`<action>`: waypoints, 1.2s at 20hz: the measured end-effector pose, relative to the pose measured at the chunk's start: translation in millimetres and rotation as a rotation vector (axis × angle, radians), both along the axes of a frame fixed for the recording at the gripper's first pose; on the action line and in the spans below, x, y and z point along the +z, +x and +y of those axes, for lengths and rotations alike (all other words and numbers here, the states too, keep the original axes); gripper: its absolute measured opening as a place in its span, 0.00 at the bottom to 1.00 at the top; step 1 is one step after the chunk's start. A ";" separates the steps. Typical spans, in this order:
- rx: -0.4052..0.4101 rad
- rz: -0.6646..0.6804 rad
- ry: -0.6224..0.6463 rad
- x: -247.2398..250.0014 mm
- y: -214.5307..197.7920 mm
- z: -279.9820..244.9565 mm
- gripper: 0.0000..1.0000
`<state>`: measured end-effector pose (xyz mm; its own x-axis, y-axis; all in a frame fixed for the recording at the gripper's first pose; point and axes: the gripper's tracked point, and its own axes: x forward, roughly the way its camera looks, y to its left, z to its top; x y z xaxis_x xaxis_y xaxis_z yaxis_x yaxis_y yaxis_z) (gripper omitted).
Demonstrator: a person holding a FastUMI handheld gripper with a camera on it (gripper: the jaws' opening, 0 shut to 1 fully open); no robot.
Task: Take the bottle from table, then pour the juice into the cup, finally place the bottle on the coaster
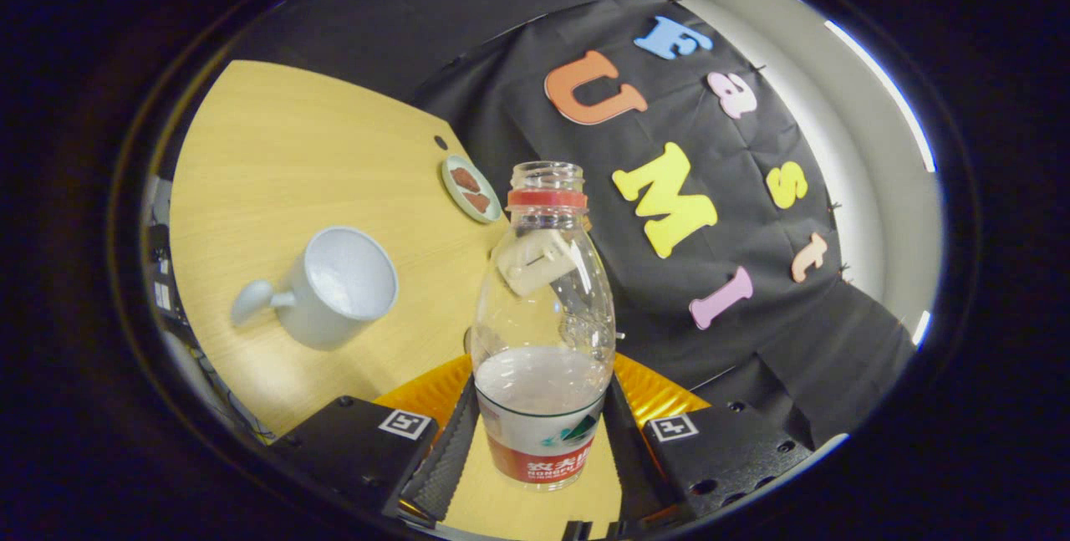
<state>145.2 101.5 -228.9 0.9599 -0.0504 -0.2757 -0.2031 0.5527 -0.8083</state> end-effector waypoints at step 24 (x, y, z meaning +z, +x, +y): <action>-0.176 -0.177 0.896 95.6 106.7 -71.2 0.80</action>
